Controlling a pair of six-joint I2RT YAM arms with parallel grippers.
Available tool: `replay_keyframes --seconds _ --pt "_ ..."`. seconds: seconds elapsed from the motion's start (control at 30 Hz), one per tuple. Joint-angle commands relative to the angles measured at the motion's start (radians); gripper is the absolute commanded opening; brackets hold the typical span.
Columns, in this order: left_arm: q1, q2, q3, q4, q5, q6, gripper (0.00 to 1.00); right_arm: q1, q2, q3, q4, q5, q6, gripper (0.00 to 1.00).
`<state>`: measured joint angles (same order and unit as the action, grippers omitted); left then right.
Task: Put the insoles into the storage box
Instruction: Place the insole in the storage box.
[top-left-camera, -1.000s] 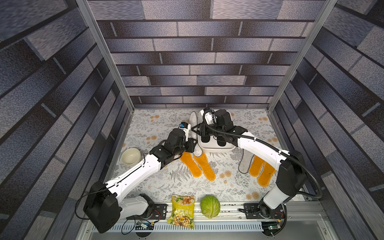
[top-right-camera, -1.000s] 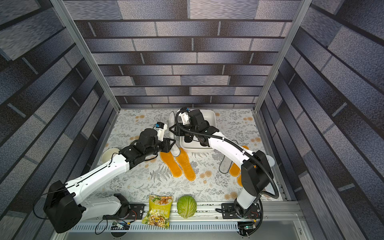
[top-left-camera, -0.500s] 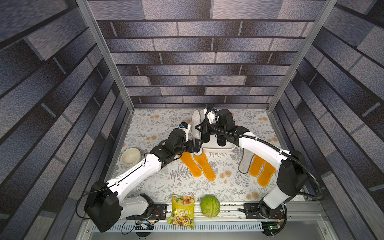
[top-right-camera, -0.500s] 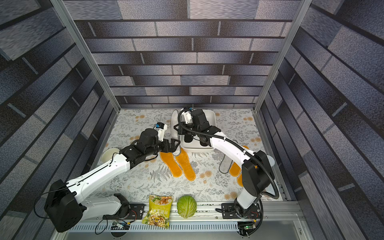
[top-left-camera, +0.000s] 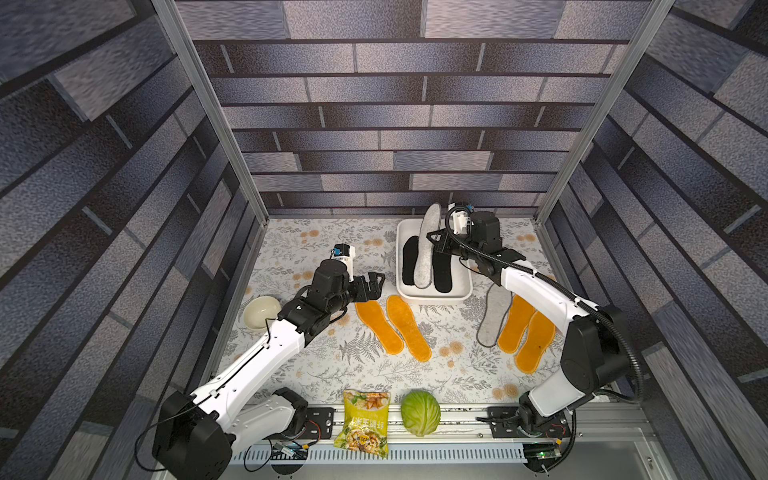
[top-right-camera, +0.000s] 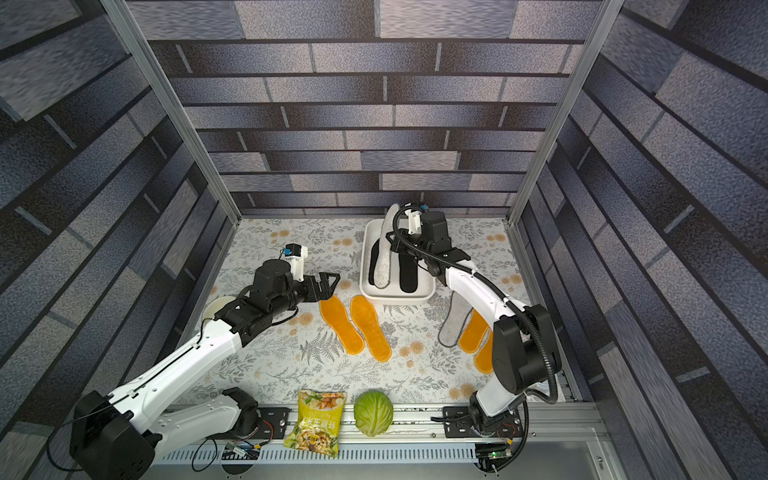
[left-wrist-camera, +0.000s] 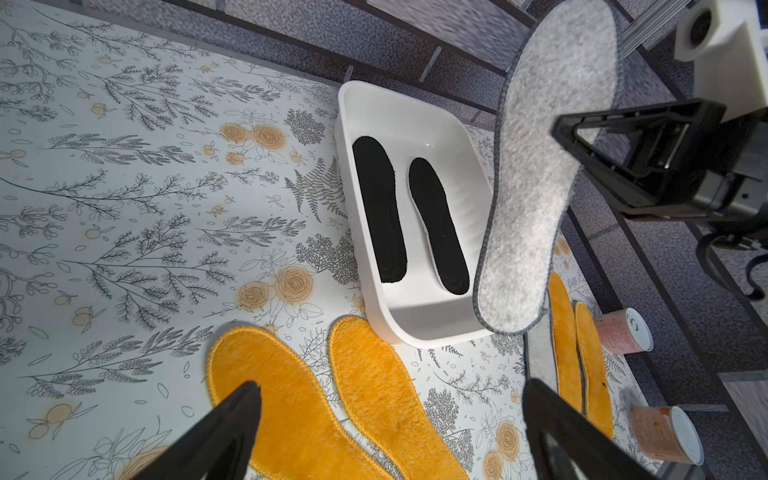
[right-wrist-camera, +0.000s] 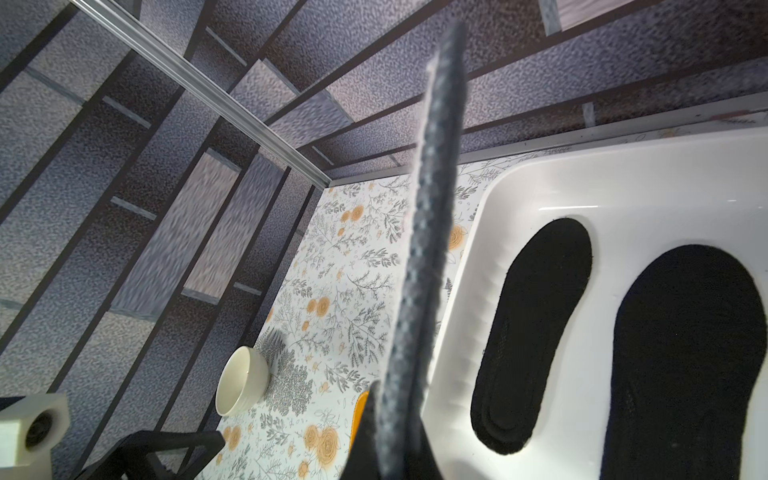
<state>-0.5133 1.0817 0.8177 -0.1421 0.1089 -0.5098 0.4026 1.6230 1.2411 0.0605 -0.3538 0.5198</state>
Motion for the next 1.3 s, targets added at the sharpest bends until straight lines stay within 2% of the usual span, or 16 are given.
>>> replay_keyframes --seconds 0.0,0.3,0.6,1.27 --pt "0.006 0.007 -0.006 0.004 0.028 -0.018 1.0 -0.008 0.087 0.031 0.057 -0.039 0.01 0.0" --pt "0.013 0.04 0.011 -0.018 0.058 -0.017 1.0 -0.018 0.306 0.131 0.147 -0.088 0.123 0.0" --pt "0.039 0.026 -0.008 -0.015 0.072 -0.017 1.0 -0.018 0.43 0.19 0.157 -0.137 0.18 0.0" --pt "0.052 0.013 -0.017 -0.036 0.074 -0.02 1.0 -0.021 0.513 0.266 -0.035 -0.113 0.123 0.0"
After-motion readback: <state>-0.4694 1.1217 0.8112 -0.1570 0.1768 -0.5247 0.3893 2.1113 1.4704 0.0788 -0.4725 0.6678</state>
